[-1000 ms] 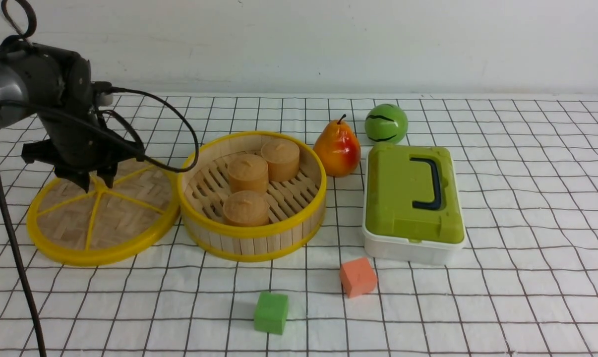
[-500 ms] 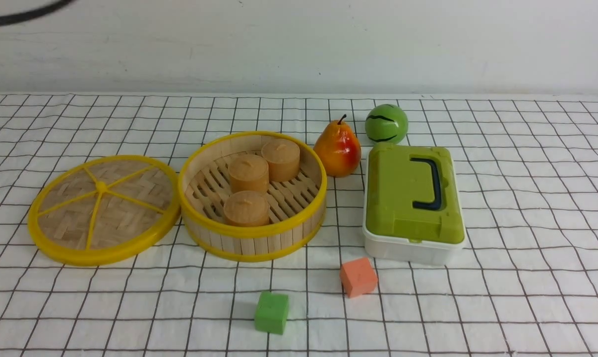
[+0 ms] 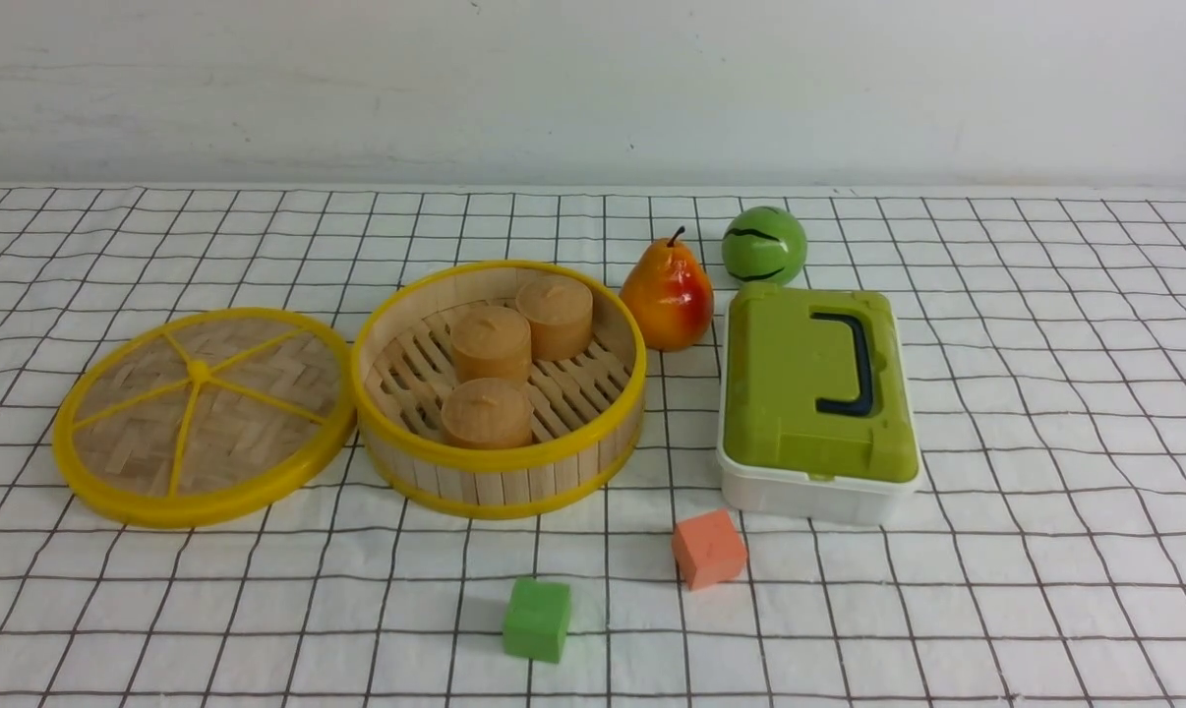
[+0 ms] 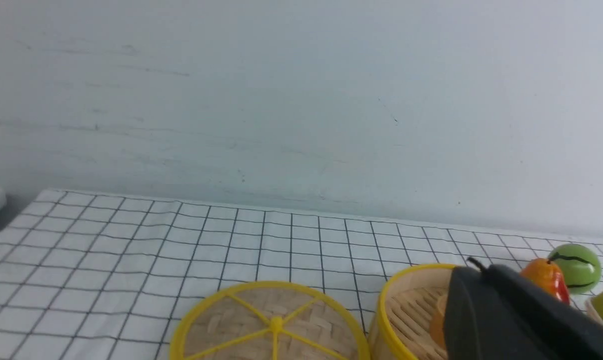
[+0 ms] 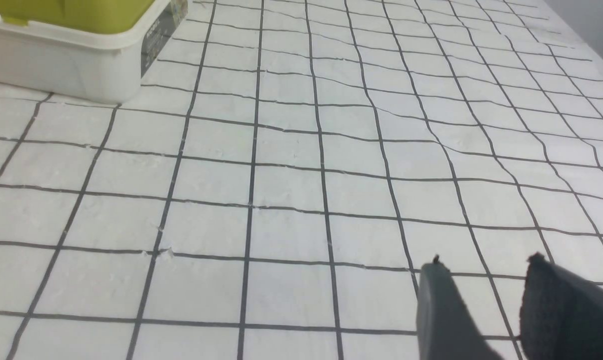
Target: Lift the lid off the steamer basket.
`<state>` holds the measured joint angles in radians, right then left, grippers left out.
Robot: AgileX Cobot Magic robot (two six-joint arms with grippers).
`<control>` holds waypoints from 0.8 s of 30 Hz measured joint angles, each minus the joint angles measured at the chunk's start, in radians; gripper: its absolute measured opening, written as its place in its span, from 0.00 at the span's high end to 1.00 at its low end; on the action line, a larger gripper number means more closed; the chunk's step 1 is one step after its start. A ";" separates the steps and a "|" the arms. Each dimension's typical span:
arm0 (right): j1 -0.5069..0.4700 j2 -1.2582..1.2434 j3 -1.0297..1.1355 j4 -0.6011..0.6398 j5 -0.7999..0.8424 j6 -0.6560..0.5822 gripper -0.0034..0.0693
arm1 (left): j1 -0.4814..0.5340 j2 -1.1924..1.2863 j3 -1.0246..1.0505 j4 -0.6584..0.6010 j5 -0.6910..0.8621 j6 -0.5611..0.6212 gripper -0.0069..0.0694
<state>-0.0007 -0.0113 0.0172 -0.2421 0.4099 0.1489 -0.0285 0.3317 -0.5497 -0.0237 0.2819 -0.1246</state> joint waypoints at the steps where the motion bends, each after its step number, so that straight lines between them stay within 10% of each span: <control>1: 0.000 0.000 0.000 0.000 0.000 0.000 0.62 | 0.000 -0.026 0.021 -0.016 -0.002 0.000 0.93; 24: 0.000 0.000 0.000 0.000 0.000 0.000 0.62 | 0.000 -0.349 0.513 -0.070 -0.209 0.043 0.93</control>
<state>-0.0007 -0.0113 0.0172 -0.2421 0.4099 0.1489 -0.0285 -0.0169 -0.0370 -0.0940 0.0730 -0.0813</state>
